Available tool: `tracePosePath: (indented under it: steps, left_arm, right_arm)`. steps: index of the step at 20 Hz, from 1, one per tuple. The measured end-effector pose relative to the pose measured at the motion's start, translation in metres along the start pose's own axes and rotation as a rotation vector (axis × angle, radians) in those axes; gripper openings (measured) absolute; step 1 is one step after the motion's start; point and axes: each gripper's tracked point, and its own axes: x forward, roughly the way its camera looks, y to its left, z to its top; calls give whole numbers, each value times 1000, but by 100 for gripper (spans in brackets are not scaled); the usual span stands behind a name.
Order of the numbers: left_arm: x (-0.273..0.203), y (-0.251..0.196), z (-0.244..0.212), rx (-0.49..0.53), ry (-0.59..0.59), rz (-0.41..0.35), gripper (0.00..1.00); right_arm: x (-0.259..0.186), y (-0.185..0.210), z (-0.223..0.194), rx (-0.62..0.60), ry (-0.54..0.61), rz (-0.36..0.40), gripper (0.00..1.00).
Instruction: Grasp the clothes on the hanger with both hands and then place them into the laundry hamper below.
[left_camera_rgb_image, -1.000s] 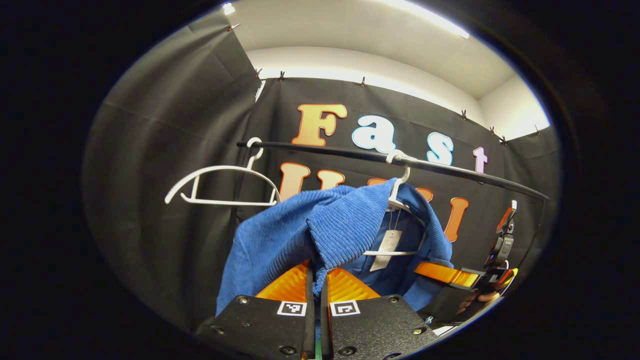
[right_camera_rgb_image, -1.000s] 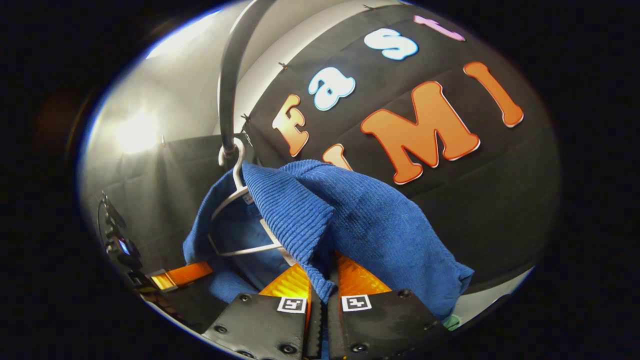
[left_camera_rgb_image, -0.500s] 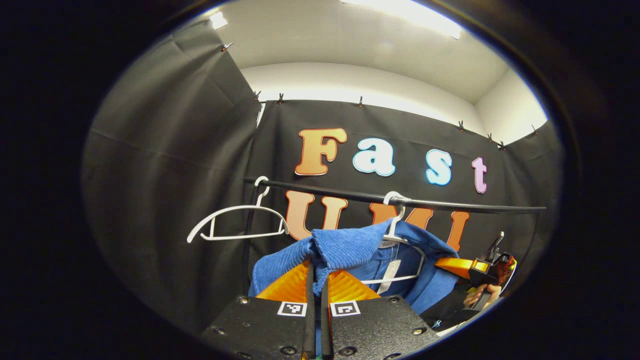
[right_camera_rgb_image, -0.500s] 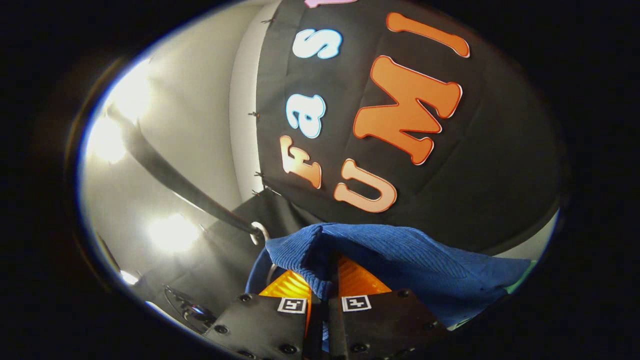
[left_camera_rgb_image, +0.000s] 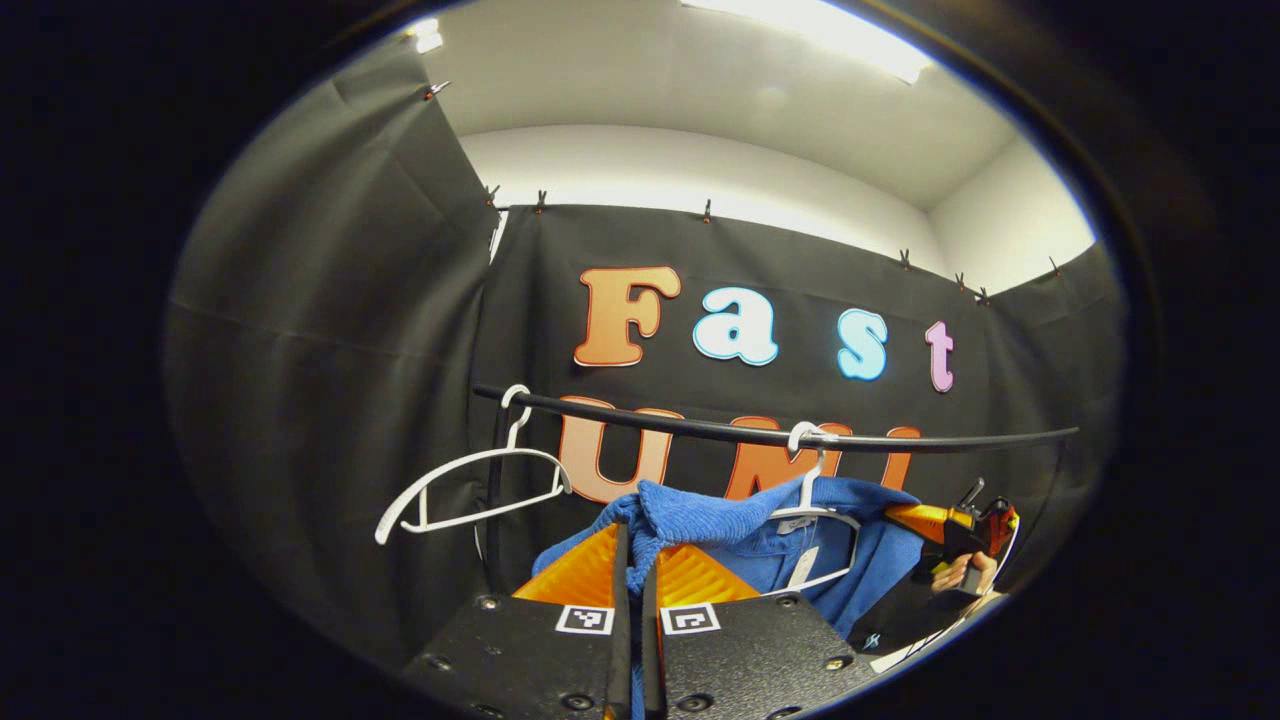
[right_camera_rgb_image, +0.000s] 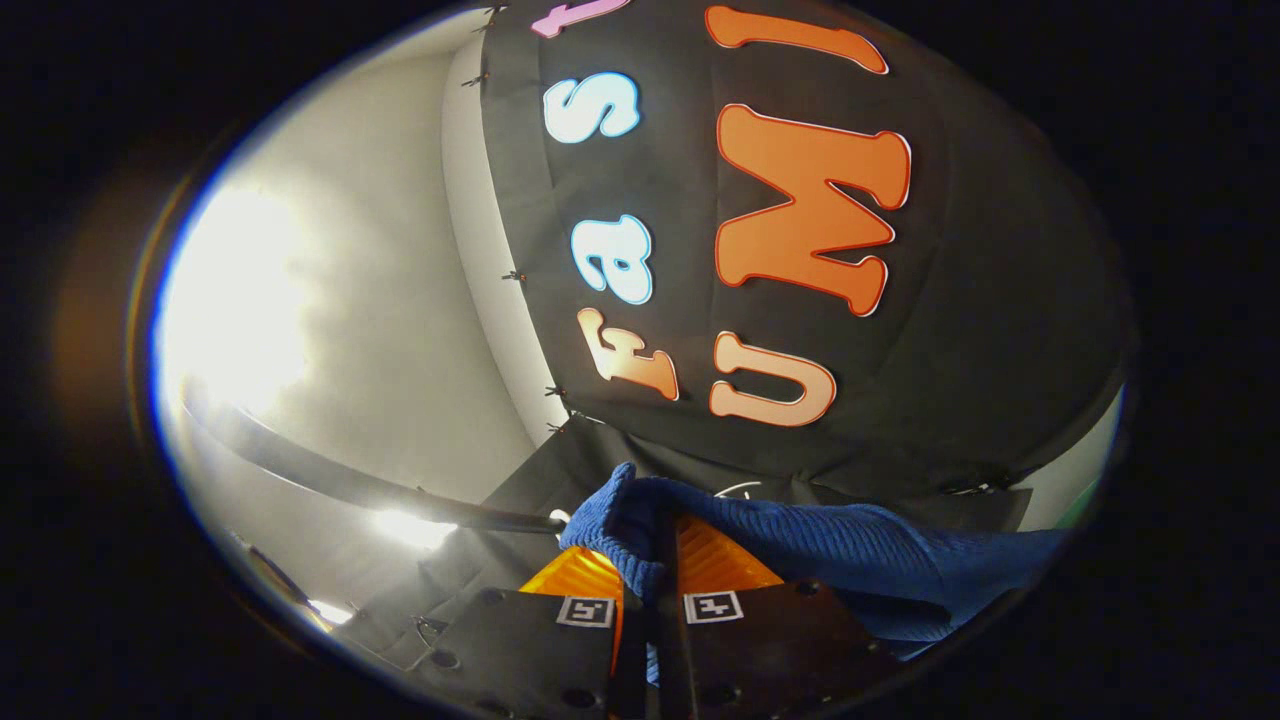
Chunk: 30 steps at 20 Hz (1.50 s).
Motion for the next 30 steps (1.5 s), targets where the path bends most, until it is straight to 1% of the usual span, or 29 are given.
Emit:
tracePosePath:
  steps: [1,4,6,7,8,9,10,11,12,13,14,15,16,19,21,22,26,28,30]
  left_arm:
    - [3,4,-2,9,7,0,2]
    - [13,11,-5,29,18,8,3]
    - [16,12,-2,26,4,5,5]
    - [17,15,1,40,-1,10,4]
    - [20,16,3,48,-6,10,3]
    - [23,17,4,51,-9,10,3]
    - [25,23,5,61,-14,26,2]
    - [27,27,5,72,-17,32,3]
    - [28,27,5,72,-20,31,2]
    - [30,28,5,71,-24,32,3]
    - [33,31,6,76,-26,39,2]
    - [34,33,6,79,-32,46,3]
    - [35,34,7,76,-37,50,3]
    - [42,43,3,69,-37,59,5]
    - [45,47,-4,52,-25,58,4]
    - [46,51,-7,46,-18,60,3]
    - [52,67,-30,4,34,67,4]
    - [52,70,-37,-9,45,61,5]
    - [52,68,-43,-13,51,49,4]
  right_arm:
    - [1,-3,1,0,2,-7,12]
    - [7,-20,4,-40,1,-71,12]
    - [2,-25,8,-75,-5,-107,12]
    - [3,-27,10,-91,-16,-125,5]
    - [-2,-29,14,-101,-18,-132,23]
    - [-4,-33,13,-110,-15,-145,23]
    - [-8,-39,14,-117,-11,-169,10]
    - [-12,-43,15,-124,-11,-182,31]
    - [-16,-47,18,-131,-15,-192,55]
    - [-18,-50,21,-135,-19,-200,42]
    - [-19,-55,24,-135,-22,-212,55]
    - [-21,-56,27,-137,-32,-221,55]
    - [-22,-59,32,-145,-43,-233,42]
    - [-26,-62,47,-173,-85,-232,43]
    - [-18,-67,47,-177,-95,-254,12]
    - [-16,-73,47,-181,-98,-266,11]
    - [-6,-97,41,-149,-70,-306,11]
    - [-5,-104,41,-131,-68,-308,11]
    - [-5,-108,39,-134,-69,-314,11]
